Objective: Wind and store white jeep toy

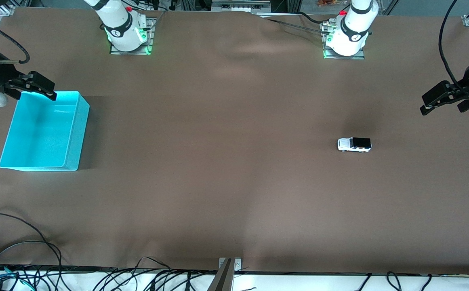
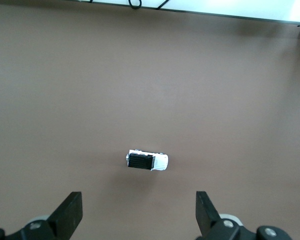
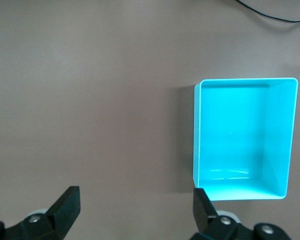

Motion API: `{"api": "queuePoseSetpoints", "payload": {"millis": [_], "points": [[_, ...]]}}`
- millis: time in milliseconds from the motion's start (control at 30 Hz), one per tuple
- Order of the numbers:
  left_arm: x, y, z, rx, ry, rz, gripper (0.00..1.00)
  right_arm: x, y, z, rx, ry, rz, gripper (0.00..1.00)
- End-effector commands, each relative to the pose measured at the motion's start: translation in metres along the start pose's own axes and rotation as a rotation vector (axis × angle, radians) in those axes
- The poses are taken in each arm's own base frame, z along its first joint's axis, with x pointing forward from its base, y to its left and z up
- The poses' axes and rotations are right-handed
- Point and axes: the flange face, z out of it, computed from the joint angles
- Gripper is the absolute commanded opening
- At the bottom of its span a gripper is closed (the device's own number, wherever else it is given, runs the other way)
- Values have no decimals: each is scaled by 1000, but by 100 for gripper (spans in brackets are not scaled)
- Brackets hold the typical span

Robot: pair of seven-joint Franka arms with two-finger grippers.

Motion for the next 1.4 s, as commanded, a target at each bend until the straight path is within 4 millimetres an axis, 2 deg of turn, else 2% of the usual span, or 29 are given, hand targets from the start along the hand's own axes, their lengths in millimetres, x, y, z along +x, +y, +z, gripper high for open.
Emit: {"api": "queuePoseSetpoints", "payload": {"millis": [0,267,500,1367], "points": [[-6,-2,-11,17,16,18,100,-3,4,-8,-4,-4,-1,100],[-8,6,14,26,-66,33,100,-1,4,-10,-3,2,-7,100],[-6,5,20,28,-78,32,100,-1,4,-10,-3,2,-7,100],[-5,6,22,28,-83,38,100,3,7,-8,-9,11,2,100]]}}
